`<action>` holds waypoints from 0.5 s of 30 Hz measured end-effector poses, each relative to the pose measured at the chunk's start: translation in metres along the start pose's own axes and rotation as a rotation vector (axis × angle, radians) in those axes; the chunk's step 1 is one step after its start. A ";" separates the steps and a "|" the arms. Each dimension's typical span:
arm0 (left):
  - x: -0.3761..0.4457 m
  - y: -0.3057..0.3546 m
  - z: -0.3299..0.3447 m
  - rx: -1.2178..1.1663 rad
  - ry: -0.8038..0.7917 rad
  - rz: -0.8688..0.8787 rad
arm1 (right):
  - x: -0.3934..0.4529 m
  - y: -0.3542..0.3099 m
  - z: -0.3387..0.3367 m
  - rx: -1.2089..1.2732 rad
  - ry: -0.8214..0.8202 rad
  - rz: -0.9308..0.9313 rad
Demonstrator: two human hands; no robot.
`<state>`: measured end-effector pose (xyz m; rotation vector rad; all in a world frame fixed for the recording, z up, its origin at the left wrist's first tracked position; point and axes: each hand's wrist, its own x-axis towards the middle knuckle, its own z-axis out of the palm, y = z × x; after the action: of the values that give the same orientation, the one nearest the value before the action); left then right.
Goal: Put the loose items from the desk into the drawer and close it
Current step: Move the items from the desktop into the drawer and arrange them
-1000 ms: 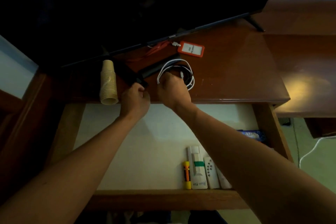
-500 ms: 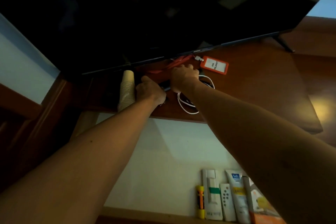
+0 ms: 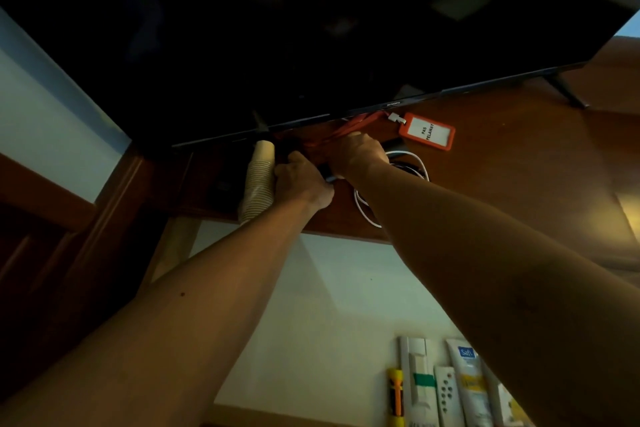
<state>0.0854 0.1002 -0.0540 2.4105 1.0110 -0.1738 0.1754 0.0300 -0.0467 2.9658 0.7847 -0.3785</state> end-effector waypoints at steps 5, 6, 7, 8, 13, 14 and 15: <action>-0.002 -0.001 0.002 0.001 0.005 0.018 | 0.002 -0.008 -0.001 0.108 -0.052 0.100; -0.001 -0.002 0.002 0.014 0.011 0.024 | 0.004 -0.011 0.002 0.148 -0.054 0.138; -0.001 -0.002 0.002 0.028 0.017 0.031 | 0.010 -0.012 0.009 0.184 -0.047 0.164; 0.000 -0.003 0.002 0.042 0.022 0.038 | 0.013 -0.012 0.013 0.210 -0.039 0.175; 0.001 -0.003 0.002 0.107 0.007 0.067 | -0.002 -0.005 0.005 0.330 -0.055 0.294; 0.001 -0.002 0.002 0.117 0.006 0.067 | -0.004 -0.004 0.006 0.347 -0.057 0.311; 0.000 -0.002 0.003 0.126 0.008 0.071 | -0.005 -0.005 0.007 0.352 -0.054 0.316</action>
<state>0.0843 0.1006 -0.0574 2.5584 0.9422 -0.2093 0.1676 0.0310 -0.0521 3.3068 0.2529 -0.6283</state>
